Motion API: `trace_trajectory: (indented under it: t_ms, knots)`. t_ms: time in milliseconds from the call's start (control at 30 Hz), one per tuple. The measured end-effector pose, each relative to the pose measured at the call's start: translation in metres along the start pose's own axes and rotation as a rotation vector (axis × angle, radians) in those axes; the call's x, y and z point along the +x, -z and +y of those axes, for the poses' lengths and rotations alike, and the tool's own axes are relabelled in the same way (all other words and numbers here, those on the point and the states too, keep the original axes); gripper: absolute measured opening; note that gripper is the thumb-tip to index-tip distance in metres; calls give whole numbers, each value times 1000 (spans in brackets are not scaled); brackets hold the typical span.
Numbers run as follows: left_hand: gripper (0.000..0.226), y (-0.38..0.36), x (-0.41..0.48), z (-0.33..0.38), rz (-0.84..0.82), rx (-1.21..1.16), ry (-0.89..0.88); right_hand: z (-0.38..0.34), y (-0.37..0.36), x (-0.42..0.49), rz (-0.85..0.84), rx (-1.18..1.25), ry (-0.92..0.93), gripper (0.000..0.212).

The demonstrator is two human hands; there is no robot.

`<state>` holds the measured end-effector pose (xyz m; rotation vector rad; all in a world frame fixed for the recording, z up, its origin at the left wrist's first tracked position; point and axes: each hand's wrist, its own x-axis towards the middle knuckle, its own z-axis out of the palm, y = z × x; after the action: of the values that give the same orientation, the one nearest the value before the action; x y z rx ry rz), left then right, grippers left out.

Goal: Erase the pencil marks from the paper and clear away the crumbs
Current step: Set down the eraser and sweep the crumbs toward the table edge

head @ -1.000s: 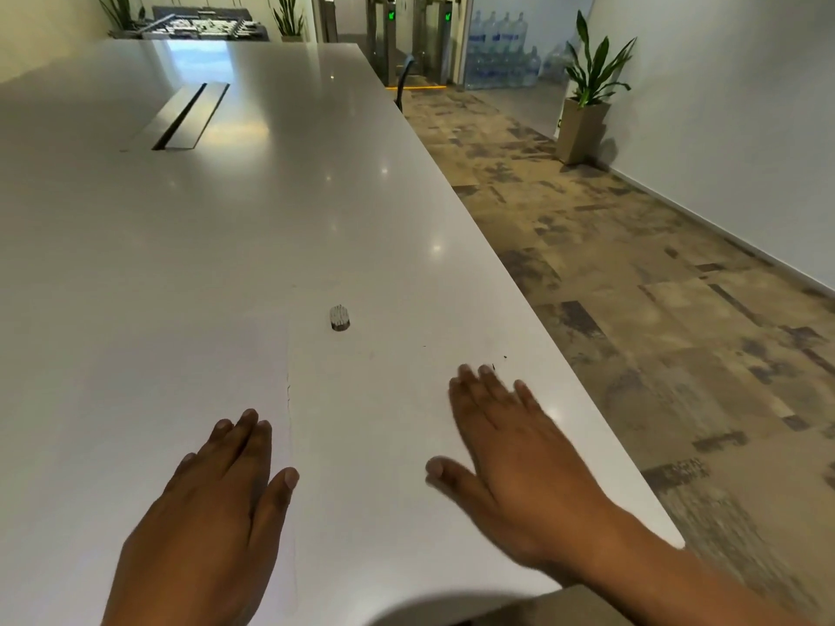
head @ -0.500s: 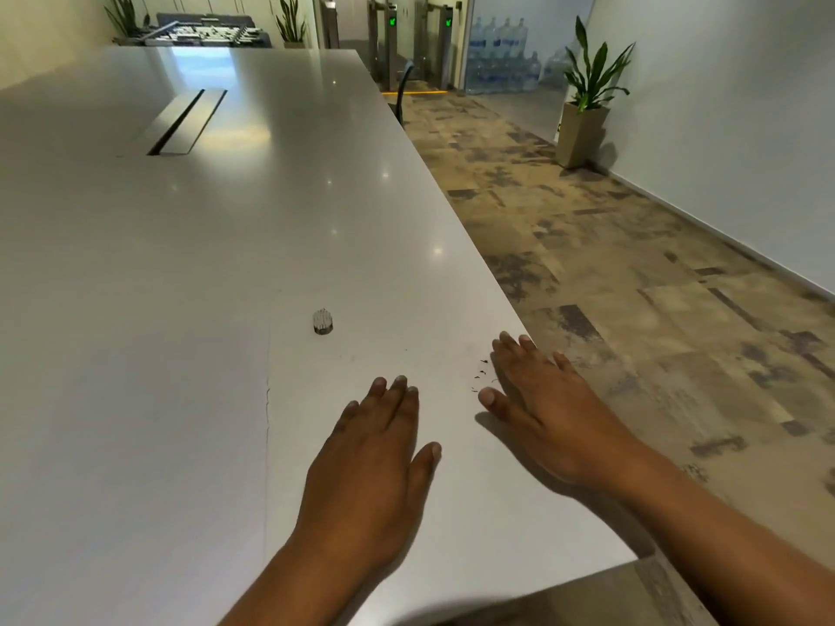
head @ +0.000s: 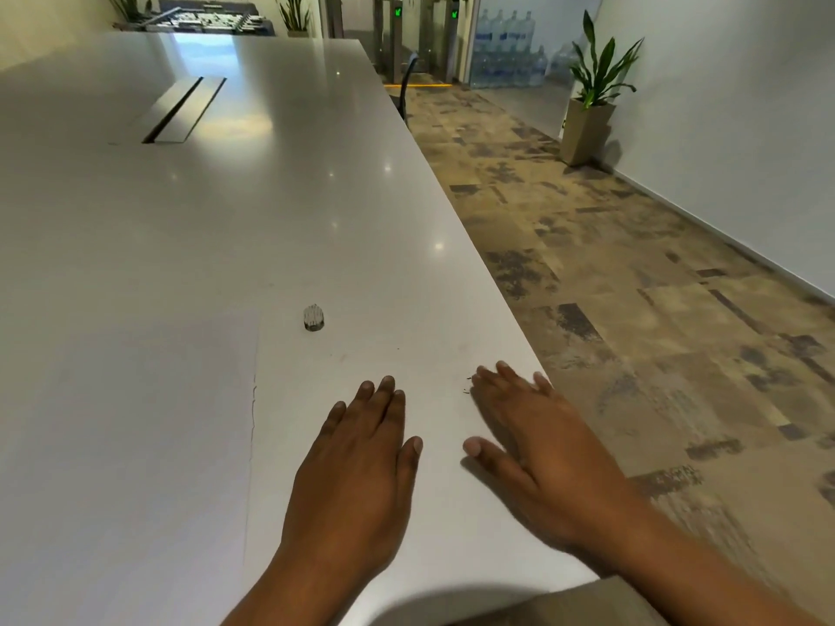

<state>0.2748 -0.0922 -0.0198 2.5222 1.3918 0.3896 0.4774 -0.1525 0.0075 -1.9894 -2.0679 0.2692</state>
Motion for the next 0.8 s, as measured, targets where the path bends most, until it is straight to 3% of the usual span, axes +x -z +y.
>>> trace_trajectory:
  t_ms: [133, 367, 500, 633, 800]
  knots:
    - [67, -1, 1, -1, 6, -6, -8, -30, -14, -2, -215, -75, 139, 82]
    - [66, 0, 0, 0, 12, -24, 4, -7, -3, 12, -125, -178, -106, 87]
    - [70, -4, 0, -3, 30, -37, -20, -25, -4, 17, -120, -109, -58, 89]
    - [59, -8, 2, -9, 17, -32, -27, -43, -14, 24, -166, -61, 25, 85]
    - [56, -11, 2, -8, 18, 24, -3, -24, -10, 25, -124, -136, -81, 83]
